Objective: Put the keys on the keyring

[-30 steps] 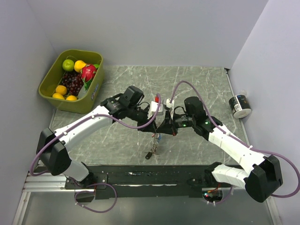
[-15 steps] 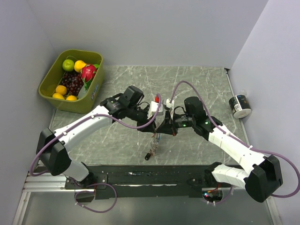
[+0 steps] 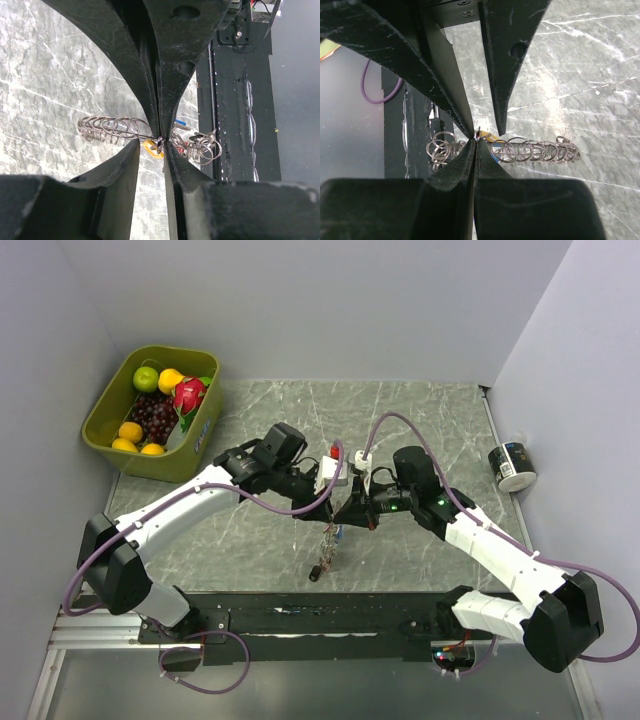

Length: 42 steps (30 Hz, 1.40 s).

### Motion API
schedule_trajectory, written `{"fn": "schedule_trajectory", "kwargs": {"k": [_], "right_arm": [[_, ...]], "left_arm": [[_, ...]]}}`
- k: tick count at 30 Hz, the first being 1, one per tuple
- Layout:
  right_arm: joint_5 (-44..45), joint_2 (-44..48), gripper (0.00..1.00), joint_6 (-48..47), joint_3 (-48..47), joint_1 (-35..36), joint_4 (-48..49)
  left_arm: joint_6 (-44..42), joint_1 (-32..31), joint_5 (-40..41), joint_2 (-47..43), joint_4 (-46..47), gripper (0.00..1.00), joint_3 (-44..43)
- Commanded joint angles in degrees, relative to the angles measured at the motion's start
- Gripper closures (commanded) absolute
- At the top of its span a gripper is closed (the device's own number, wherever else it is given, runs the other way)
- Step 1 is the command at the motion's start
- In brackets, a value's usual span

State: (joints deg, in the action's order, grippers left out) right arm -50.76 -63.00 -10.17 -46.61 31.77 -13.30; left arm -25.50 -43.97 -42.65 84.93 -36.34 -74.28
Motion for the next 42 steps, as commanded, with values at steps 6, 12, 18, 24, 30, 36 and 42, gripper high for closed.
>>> {"fn": "schedule_trajectory", "kwargs": {"k": [6, 12, 18, 24, 30, 36, 42], "right_arm": [[-1.9, 1.8, 1.0, -0.1, -1.5, 0.9, 3.5], [-1.4, 2.2, 1.0, -0.2, -1.4, 1.1, 3.3], [-0.7, 2.4, 1.0, 0.1, -1.1, 1.1, 3.9], [1.4, 3.8, 0.95, 0.9, -0.4, 1.1, 4.6], [5.9, 7.2, 0.56, 2.8, 0.8, 0.8, 7.0], [11.9, 11.1, 0.33, 6.6, 2.0, 0.0, 10.0], [13.3, 11.1, 0.29, 8.7, 2.1, -2.1, 9.7]], "left_arm": [[-0.3, -0.6, -2.1, -0.1, 1.3, 0.71, -1.6], [-0.7, -1.2, -3.8, 2.2, -0.4, 0.97, -2.7], [0.4, -1.4, -3.3, 2.7, 0.7, 0.99, -2.9], [6.4, -1.4, 0.8, -2.4, 12.4, 0.99, 3.6], [11.1, -1.4, 4.0, -7.2, 25.1, 0.99, 9.9], [13.0, -1.4, 6.7, -11.6, 36.0, 0.99, 16.3], [14.7, -1.4, 8.5, -14.9, 44.7, 0.99, 21.5]]}}
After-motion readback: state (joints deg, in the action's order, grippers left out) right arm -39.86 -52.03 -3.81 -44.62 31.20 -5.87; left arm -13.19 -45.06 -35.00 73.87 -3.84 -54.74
